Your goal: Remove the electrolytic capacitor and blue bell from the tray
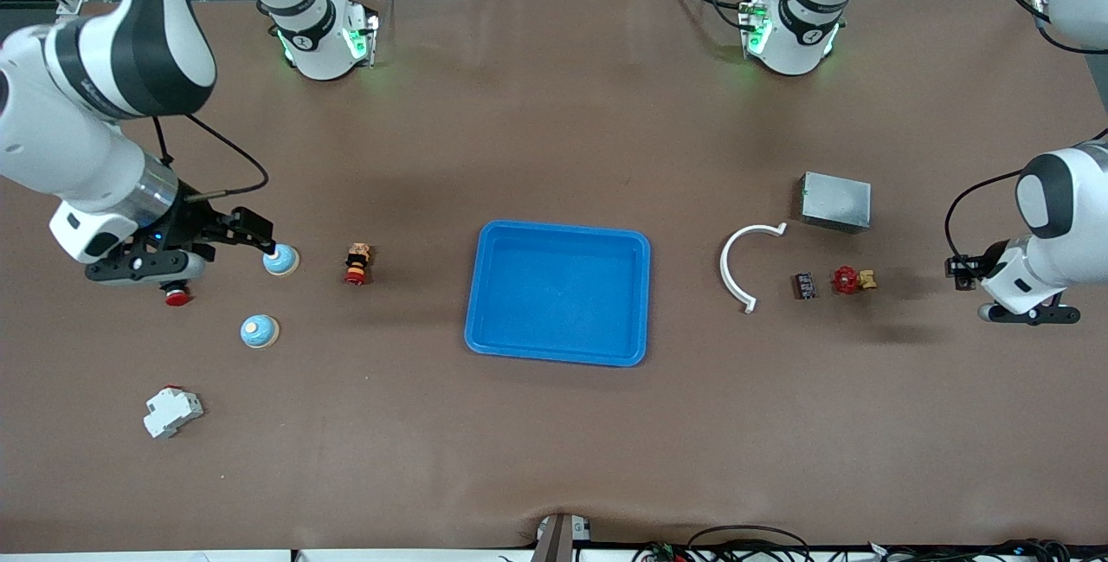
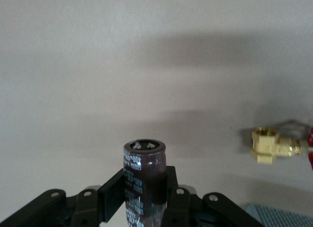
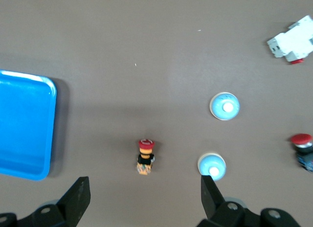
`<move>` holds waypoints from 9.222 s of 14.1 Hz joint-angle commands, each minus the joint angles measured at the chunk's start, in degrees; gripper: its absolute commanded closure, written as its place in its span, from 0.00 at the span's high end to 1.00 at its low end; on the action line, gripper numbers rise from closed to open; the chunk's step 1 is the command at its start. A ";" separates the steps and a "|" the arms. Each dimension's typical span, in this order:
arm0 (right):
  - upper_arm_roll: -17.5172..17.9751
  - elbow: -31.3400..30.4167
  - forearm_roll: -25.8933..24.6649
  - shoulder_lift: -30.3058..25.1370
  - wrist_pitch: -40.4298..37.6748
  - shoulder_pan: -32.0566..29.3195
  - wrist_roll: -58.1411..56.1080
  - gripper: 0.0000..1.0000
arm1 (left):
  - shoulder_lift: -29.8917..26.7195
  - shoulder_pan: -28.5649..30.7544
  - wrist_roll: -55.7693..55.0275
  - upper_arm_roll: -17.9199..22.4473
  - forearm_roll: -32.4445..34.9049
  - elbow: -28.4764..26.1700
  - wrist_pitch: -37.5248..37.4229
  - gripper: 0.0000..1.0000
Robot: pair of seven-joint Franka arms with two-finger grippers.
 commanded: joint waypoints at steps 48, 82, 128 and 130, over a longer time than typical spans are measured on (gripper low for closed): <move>0.11 15.07 -1.51 -7.31 -22.15 -12.26 0.12 1.00 | 1.83 -2.85 -18.08 -0.30 1.08 -9.52 18.12 1.00; 0.72 14.80 -3.98 -7.04 -18.81 -11.90 0.29 1.00 | -31.75 3.56 -8.15 -16.12 -14.64 18.08 -45.52 1.00; 0.81 13.84 -4.06 -7.31 -22.42 -12.08 0.20 1.00 | -26.38 -19.29 -8.15 6.99 -12.54 16.85 -33.30 1.00; 0.81 13.84 -4.06 -7.31 -22.50 -11.99 0.20 1.00 | -26.38 -19.46 -8.93 6.99 -12.71 17.03 -33.30 1.00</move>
